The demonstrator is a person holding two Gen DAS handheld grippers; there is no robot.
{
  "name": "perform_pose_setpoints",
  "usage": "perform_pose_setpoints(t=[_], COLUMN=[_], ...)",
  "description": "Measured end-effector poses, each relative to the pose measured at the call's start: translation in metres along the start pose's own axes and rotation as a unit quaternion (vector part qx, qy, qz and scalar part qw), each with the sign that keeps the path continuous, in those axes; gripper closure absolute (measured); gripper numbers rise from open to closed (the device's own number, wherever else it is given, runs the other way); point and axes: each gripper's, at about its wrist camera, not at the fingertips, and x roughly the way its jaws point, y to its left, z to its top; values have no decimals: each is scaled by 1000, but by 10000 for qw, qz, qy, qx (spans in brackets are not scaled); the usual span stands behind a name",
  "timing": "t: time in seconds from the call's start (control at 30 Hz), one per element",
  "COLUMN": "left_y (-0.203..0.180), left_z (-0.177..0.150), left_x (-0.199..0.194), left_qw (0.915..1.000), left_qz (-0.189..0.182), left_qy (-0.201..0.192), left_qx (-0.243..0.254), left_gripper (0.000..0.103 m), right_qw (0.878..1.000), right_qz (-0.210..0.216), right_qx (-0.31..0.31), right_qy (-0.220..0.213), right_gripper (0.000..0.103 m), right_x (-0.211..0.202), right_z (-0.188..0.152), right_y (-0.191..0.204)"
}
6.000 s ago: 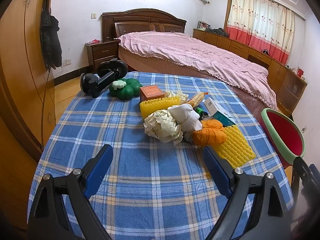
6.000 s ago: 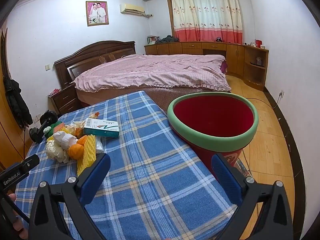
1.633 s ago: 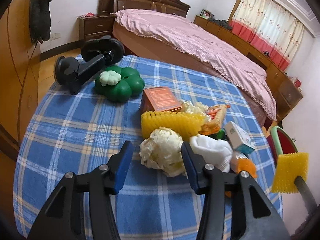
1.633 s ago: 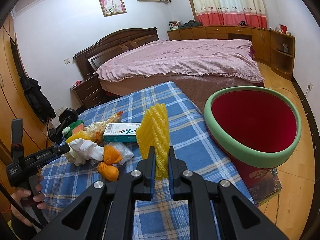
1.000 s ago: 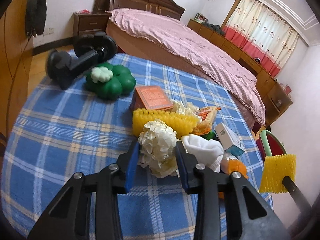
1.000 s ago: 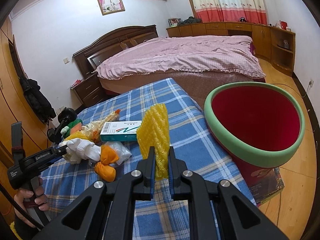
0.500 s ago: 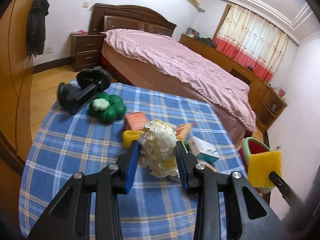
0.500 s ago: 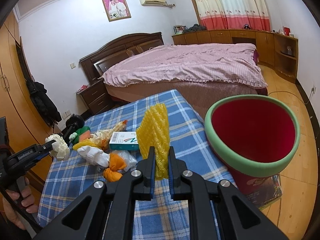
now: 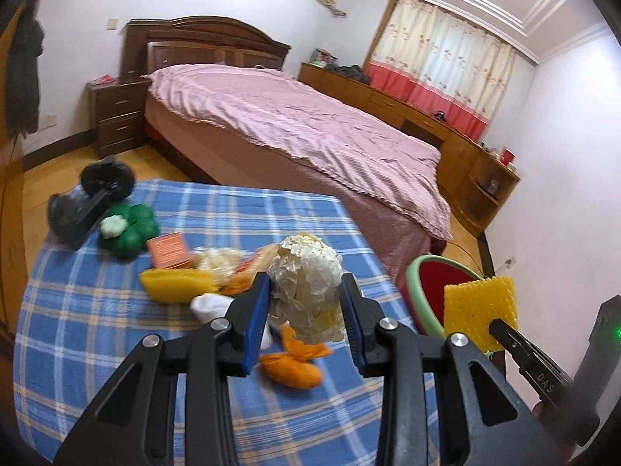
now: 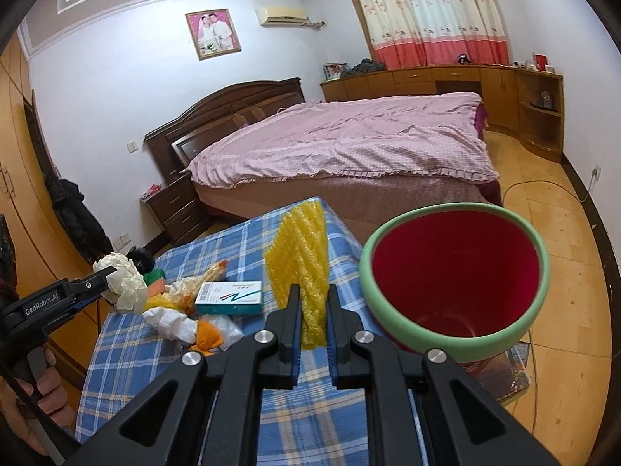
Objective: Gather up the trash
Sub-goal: 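Carry both items over the red bin and open both tools to drop them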
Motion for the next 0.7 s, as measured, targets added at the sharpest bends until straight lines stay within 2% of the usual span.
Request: perform_pose_setpoints(t=[0.7], left_y=[-117], left_z=[2], left_x=[62], left_qw=[9946], left_qz=[-599], left_qy=[360], left_qx=[764], left_gripper=[66], right_qw=[9975], right_qz=[-533], right_qx=[418], right_qy=[-203], right_gripper=[91], right_x=[-17], right_z=[18], right_y=[-85])
